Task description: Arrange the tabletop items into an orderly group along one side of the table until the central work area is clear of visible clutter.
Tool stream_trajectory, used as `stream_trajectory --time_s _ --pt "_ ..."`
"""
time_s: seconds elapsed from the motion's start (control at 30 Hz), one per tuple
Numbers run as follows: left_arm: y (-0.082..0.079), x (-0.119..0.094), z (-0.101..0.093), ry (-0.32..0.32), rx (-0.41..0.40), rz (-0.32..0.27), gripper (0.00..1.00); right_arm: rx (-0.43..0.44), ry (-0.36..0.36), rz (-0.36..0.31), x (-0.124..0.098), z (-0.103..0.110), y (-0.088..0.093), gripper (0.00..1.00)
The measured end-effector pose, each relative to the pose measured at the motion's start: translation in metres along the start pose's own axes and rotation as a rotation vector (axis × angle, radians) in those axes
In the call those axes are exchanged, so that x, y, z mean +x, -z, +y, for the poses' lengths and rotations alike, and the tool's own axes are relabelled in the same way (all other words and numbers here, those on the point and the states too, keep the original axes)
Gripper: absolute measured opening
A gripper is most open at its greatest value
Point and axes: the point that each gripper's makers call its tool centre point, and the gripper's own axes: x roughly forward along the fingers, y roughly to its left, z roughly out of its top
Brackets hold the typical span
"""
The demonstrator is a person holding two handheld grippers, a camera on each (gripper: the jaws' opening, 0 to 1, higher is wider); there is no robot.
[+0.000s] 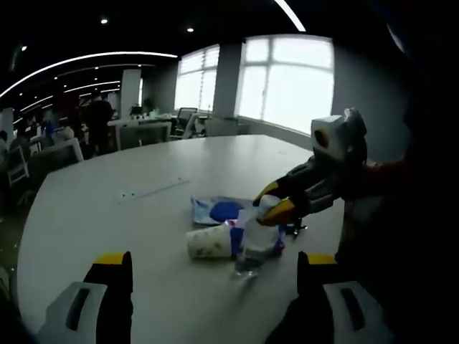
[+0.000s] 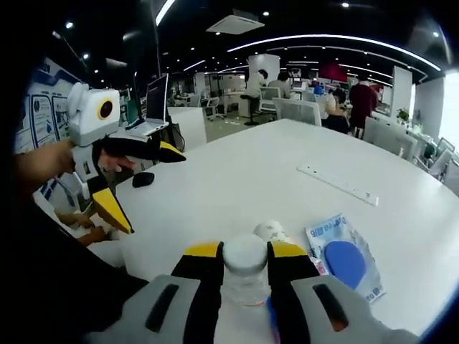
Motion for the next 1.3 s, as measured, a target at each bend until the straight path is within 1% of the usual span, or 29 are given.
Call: stream_trajectory --time_s 0.13,0.17,0.23,0.27,0.3,0.33,0.37,0.47,0.53,0.63,0.67,0.7,0.77,0.8,0.83,0.87,0.9,0.93,1.0,1.1,1.13,1.27,1.3 --pt "0.001 0.0 0.0 0.0 -0.002 0.001 0.94 -0.006 0.006 0.019 0.001 -0.001 0.002 0.2" --pt "0.001 0.0 0.0 0.0 -0.002 0.004 0.94 -0.003 0.008 0.033 0.004 -0.001 0.004 0.2" --pt "0.002 0.0 0.001 0.0 -0.004 0.005 0.94 -0.002 0.006 0.037 0.006 0.0 0.004 0.2" --pt "0.003 0.0 0.001 0.0 -0.005 0.006 0.94 -0.01 0.005 0.058 0.011 0.0 0.006 0.22" --pt "0.002 0.0 0.001 -0.001 -0.007 0.004 0.94 -0.04 0.012 0.096 0.012 -0.001 0.009 0.24" --pt "0.003 -0.001 0.003 -0.004 -0.011 0.002 0.93 -0.052 0.005 0.103 0.014 0.001 0.009 0.25" --pt "0.004 -0.002 0.005 -0.01 -0.012 0.004 0.93 -0.056 -0.001 0.102 0.011 0.001 0.009 0.27" --pt "0.002 -0.004 0.008 -0.017 -0.012 -0.005 0.93 -0.112 -0.013 0.086 0.004 0.012 0.006 0.37" --pt "0.002 -0.003 0.006 -0.012 -0.012 -0.005 0.93 -0.103 -0.02 0.027 -0.014 0.017 -0.002 0.41" --pt "0.001 -0.003 0.003 -0.004 -0.003 -0.006 0.93 -0.075 -0.006 -0.081 -0.037 0.014 -0.019 0.46" --pt "0.001 -0.004 0.003 -0.003 -0.001 -0.007 0.93 -0.068 -0.001 -0.097 -0.043 0.013 -0.022 0.49" --pt "0.0 -0.003 0.002 -0.002 0.003 -0.007 0.93 -0.061 0.009 -0.13 -0.052 0.01 -0.027 0.5" --pt "-0.002 -0.003 -0.004 0.003 0.014 -0.008 0.93 -0.052 0.035 -0.201 -0.079 0.006 -0.036 0.53" --pt "-0.003 -0.003 -0.005 0.004 0.016 -0.008 0.93 -0.053 0.039 -0.207 -0.083 0.006 -0.037 0.54" --pt "-0.002 -0.002 -0.005 0.007 0.021 -0.008 0.93 -0.037 0.06 -0.253 -0.098 0.002 -0.041 0.56" --pt "-0.003 -0.001 -0.007 0.01 0.026 -0.009 0.93 -0.017 0.072 -0.279 -0.107 -0.002 -0.044 0.59" --pt "-0.004 0.0 -0.011 0.013 0.031 -0.012 0.93 0.033 0.098 -0.336 -0.127 -0.011 -0.046 0.6" --pt "-0.006 0.002 -0.013 0.015 0.04 -0.017 0.93 0.033 0.111 -0.356 -0.136 -0.014 -0.045 0.62" --pt "-0.007 0.003 -0.016 0.017 0.047 -0.022 0.93 0.032 0.116 -0.362 -0.138 -0.015 -0.044 0.66" --pt "-0.008 0.005 -0.021 0.024 0.061 -0.02 0.93 0.042 0.123 -0.38 -0.148 -0.02 -0.035 0.7" --pt "-0.007 0.006 -0.023 0.031 0.071 -0.015 0.93 0.054 0.124 -0.377 -0.153 -0.02 -0.027 0.71" --pt "-0.009 0.007 -0.023 0.03 0.08 -0.023 0.93 0.064 0.123 -0.372 -0.155 -0.02 -0.022 0.77" --pt "-0.012 0.009 -0.026 0.037 0.093 -0.025 0.93 0.06 0.115 -0.364 -0.156 -0.018 -0.02 0.78"
